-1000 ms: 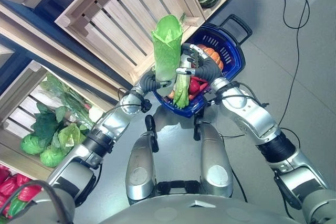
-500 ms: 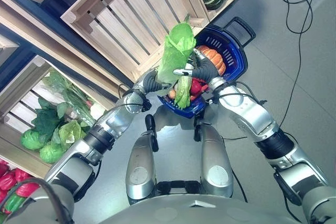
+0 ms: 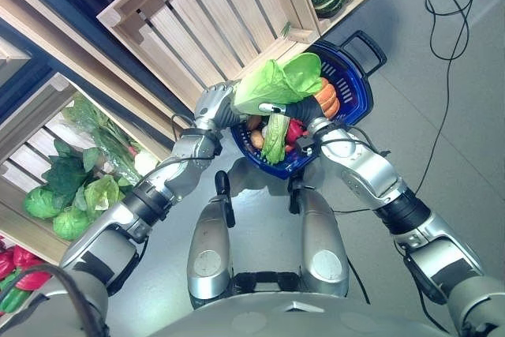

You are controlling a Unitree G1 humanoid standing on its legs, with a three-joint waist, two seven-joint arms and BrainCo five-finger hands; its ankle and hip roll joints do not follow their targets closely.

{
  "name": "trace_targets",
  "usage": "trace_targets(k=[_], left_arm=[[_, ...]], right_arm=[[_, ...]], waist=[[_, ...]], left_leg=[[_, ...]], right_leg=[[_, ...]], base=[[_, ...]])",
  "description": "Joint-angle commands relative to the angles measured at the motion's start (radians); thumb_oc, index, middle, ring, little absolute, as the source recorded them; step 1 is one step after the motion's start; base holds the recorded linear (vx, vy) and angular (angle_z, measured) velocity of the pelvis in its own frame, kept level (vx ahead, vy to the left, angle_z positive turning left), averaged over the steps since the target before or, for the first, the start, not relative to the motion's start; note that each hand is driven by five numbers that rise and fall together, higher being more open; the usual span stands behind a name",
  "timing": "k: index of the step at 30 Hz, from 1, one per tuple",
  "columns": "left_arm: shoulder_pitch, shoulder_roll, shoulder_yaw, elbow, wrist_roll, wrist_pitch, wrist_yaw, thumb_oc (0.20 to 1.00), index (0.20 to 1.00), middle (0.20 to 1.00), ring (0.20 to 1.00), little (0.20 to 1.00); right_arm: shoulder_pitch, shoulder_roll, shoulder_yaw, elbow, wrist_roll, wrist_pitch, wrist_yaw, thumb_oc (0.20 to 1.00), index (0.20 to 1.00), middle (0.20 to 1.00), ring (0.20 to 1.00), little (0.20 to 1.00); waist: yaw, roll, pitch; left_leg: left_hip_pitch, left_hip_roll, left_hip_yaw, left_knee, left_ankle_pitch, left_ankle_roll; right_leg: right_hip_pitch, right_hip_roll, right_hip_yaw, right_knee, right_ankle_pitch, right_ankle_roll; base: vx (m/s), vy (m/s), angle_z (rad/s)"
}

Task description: Pick up fruits and vegetables into the basket

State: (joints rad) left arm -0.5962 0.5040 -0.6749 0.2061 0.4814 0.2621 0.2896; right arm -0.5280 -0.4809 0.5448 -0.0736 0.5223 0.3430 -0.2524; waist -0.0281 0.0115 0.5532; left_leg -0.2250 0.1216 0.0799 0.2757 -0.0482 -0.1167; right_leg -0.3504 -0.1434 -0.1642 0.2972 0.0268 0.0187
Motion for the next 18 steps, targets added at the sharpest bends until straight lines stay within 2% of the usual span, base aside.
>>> trace_targets(k=[1,2,3,7,9,13,16,18], left_arm=[[-0.071,-0.012,-0.051,-0.123,0.058,-0.047,0.049,0.2,0.2,0.2,0.2,0.2],[-0.074,-0.016,-0.055,-0.121,0.048,-0.043,0.039,0.2,0.2,0.2,0.2,0.2],[-0.077,-0.021,-0.059,-0.117,0.035,-0.04,0.025,0.2,0.2,0.2,0.2,0.2],[-0.079,-0.042,-0.079,-0.105,-0.047,-0.03,-0.053,0.2,0.2,0.2,0.2,0.2],[-0.066,-0.051,-0.081,-0.103,-0.11,-0.007,-0.106,1.0,1.0,1.0,1.0,1.0],[-0.011,-0.062,-0.077,-0.074,-0.262,0.022,-0.145,1.0,1.0,1.0,1.0,1.0],[0.066,-0.065,-0.041,-0.042,-0.426,0.015,-0.132,1.0,1.0,1.0,1.0,1.0],[0.147,-0.063,-0.004,-0.021,-0.512,-0.002,-0.17,1.0,1.0,1.0,1.0,1.0]], right_arm=[[-0.038,0.076,0.039,-0.037,0.037,-0.074,0.038,1.0,1.0,1.0,1.0,1.0],[-0.041,0.078,0.039,-0.038,0.044,-0.088,0.046,0.708,0.708,0.708,0.708,0.708],[-0.047,0.083,0.04,-0.039,0.048,-0.108,0.054,0.2,0.2,0.2,0.2,0.2],[-0.069,0.099,0.034,-0.068,0.087,-0.154,0.059,0.2,0.2,0.2,0.2,0.2],[-0.07,0.102,0.025,-0.088,0.089,-0.174,0.042,0.2,0.2,0.2,0.2,0.2],[-0.07,0.093,-0.014,-0.141,0.023,-0.25,0.006,0.2,0.2,0.2,0.2,0.2],[-0.046,0.07,-0.072,-0.19,-0.016,-0.269,-0.041,0.2,0.2,0.2,0.2,0.2],[-0.005,0.045,-0.131,-0.206,-0.029,-0.32,-0.059,0.2,0.2,0.2,0.2,0.2]], waist=[[0.003,-0.045,-0.049],[0.002,-0.046,-0.05],[0.002,-0.046,-0.05],[0.003,-0.042,-0.051],[0.003,-0.039,-0.051],[-0.003,-0.028,-0.048],[-0.008,-0.016,-0.041],[-0.01,-0.005,-0.034]], left_leg=[[-0.046,-0.039,0.064,0.025,-0.056,0.084],[-0.046,-0.039,0.064,0.024,-0.056,0.084],[-0.045,-0.038,0.064,0.025,-0.056,0.083],[-0.046,-0.038,0.062,0.021,-0.056,0.082],[-0.045,-0.039,0.062,0.018,-0.054,0.082],[-0.041,-0.037,0.065,0.016,-0.052,0.081],[-0.047,-0.036,0.066,0.019,-0.05,0.081],[-0.047,-0.035,0.066,0.021,-0.051,0.081]], right_leg=[[0.061,-0.024,0.013,0.0,-0.101,0.075],[0.062,-0.024,0.014,-0.001,-0.1,0.076],[0.063,-0.024,0.014,-0.002,-0.099,0.076],[0.065,-0.026,0.011,-0.008,-0.098,0.078],[0.064,-0.025,0.009,-0.008,-0.097,0.079],[0.064,-0.025,0.007,-0.01,-0.097,0.078],[0.053,-0.023,0.006,0.001,-0.1,0.075],[0.049,-0.022,0.003,0.011,-0.107,0.072]], base=[[0.0,0.0,0.0],[0.0,0.0,0.0],[0.0,0.0,0.0],[0.0,-0.005,0.02],[-0.01,-0.016,0.05],[0.0,-0.004,0.01],[-0.01,0.004,0.0],[0.0,0.0,0.0]])
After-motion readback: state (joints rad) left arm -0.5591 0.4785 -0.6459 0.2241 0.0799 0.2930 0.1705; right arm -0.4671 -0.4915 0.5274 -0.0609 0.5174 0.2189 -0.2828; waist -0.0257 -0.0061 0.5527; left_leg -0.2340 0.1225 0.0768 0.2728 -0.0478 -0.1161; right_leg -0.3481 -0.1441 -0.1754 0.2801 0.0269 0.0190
